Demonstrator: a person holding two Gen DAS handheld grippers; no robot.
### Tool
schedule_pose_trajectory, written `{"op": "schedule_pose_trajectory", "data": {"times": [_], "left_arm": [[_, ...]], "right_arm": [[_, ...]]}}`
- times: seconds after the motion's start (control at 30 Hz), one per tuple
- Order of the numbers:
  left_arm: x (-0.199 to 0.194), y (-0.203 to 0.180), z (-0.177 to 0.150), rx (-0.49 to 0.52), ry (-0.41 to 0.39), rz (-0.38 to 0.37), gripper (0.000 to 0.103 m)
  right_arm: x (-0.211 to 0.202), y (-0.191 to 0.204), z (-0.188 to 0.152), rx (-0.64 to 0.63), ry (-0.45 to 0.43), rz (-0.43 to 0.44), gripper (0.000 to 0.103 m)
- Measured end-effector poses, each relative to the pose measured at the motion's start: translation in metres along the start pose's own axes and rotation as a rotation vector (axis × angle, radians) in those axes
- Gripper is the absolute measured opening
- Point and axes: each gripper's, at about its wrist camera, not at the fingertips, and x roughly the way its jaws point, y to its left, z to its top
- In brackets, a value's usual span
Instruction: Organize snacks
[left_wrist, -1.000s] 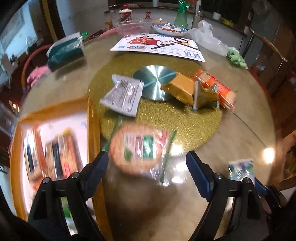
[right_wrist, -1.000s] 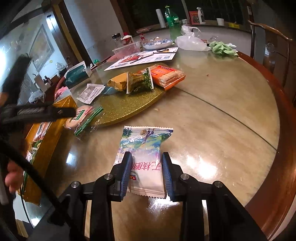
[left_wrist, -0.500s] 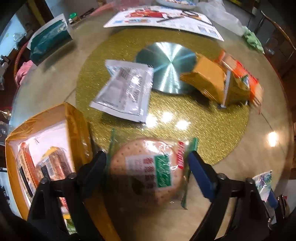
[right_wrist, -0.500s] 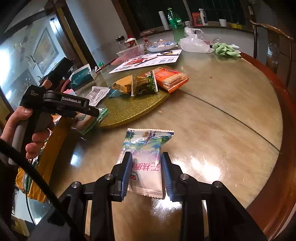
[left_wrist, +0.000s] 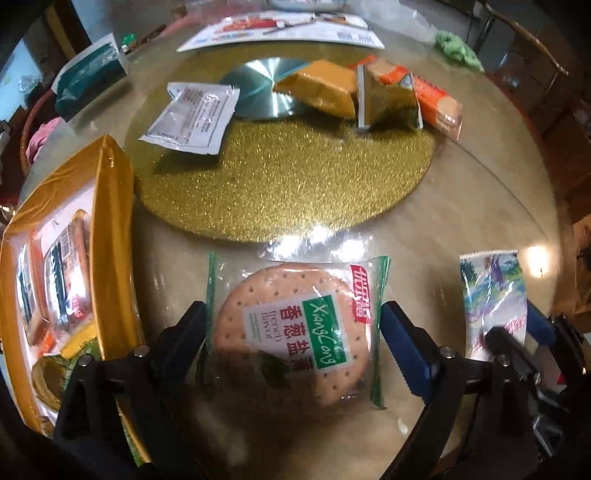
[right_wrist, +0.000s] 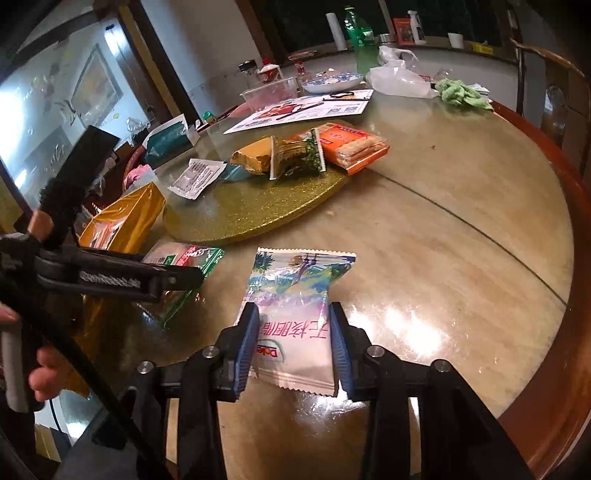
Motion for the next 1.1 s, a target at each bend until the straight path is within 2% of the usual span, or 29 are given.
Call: {"op": "schedule_pose_trajectory", "data": {"times": [0.03, 0.1, 0.17, 0.23, 0.27, 0.33, 0.53, 0.63, 0.73, 0.83, 0.93, 1.1], "left_arm": [[-0.003, 0.0, -0.003, -0.005, -0.014, 0.004, 0.084], [-0.012, 0.002, -0.012, -0.018, -0.028, 0.01, 0.078], [-0.019, -0.001, -0.024, -0.046, -0.034, 0.005, 0.078], [-0.023, -0.004, -0.038, -0.022, -0.072, -0.005, 0.077], [-0.027, -0.009, -0.048, -0.021, -0.1, -0.009, 0.077], [-0.037, -0.014, -0.068, -0.029, -0.168, -0.012, 0.077], [-0.077, -0.003, -0.108, -0.12, -0.27, -0.114, 0.077], [-0.102, 0.004, -0.117, -0.158, -0.338, -0.155, 0.077], [-0.127, 0.022, -0.125, -0.195, -0.394, -0.163, 0.077], [-0.143, 0.057, -0.137, -0.253, -0.424, -0.123, 0.077], [-0.151, 0.1, -0.147, -0.337, -0.439, -0.112, 0.077], [-0.15, 0.165, -0.16, -0.507, -0.447, -0.041, 0.077]], "right_arm": [[0.0, 0.002, 0.0, -0.01, 0.001, -0.003, 0.042], [0.0, 0.003, 0.0, -0.021, 0.002, -0.015, 0.042], [0.001, 0.008, 0.0, -0.042, 0.007, -0.044, 0.036], [0.001, 0.009, 0.0, -0.049, 0.005, -0.062, 0.031], [0.0, 0.008, 0.0, -0.04, -0.005, -0.063, 0.024], [-0.008, 0.0, -0.001, 0.001, -0.043, -0.031, 0.016], [-0.015, -0.001, -0.002, 0.011, -0.089, -0.003, 0.013], [-0.022, -0.004, -0.002, 0.023, -0.125, 0.033, 0.012], [-0.028, -0.007, -0.003, 0.041, -0.156, 0.043, 0.012], [-0.033, 0.003, -0.001, 0.02, -0.16, 0.036, 0.012], [-0.039, 0.021, 0.004, 0.024, -0.154, 0.121, 0.011], [-0.03, 0.067, 0.027, 0.012, -0.1, 0.288, 0.011]]}}
